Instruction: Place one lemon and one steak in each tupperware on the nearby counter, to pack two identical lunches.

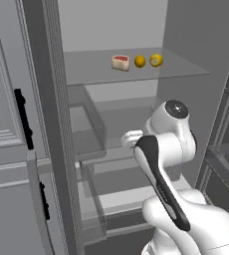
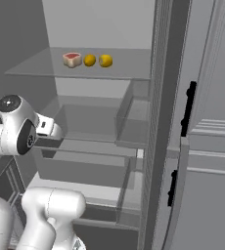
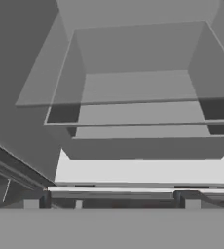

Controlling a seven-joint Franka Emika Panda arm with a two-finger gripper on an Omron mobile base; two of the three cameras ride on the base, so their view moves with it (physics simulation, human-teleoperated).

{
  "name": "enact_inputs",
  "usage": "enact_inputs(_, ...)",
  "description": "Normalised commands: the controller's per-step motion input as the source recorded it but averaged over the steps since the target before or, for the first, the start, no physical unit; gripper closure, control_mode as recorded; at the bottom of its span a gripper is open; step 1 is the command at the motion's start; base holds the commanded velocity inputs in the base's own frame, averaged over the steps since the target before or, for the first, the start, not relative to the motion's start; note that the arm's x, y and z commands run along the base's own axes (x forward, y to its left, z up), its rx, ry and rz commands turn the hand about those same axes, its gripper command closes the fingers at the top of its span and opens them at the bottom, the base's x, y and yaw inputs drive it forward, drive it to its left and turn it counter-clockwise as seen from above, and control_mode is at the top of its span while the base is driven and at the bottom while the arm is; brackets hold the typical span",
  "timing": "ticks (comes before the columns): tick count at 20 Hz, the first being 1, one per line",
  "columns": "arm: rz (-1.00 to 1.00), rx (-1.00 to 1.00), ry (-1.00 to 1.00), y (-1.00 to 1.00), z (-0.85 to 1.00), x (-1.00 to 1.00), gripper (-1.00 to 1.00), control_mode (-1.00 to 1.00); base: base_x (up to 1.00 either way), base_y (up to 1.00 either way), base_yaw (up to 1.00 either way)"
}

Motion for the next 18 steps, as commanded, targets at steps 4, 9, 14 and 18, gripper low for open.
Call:
enact_inputs(4, 0.00, 0.00, 0.00, -0.03, 0.45, 0.08, -1.00, -1.00, 0.41, 0.00, 0.00)
enact_inputs(9, 0.00, 0.00, -0.27, -0.10, 1.00, -0.05, -1.00, -1.00, 0.00, 0.00, 0.00)
enact_inputs(14, 0.01, 0.00, -0.26, -0.05, 1.00, -0.43, -1.00, -1.00, 0.00, 0.00, 0.00)
enact_inputs(18, 0.00, 0.00, -0.09, -0.11, 1.00, -0.63, -1.00, -1.00, 0.00, 0.00, 0.00)
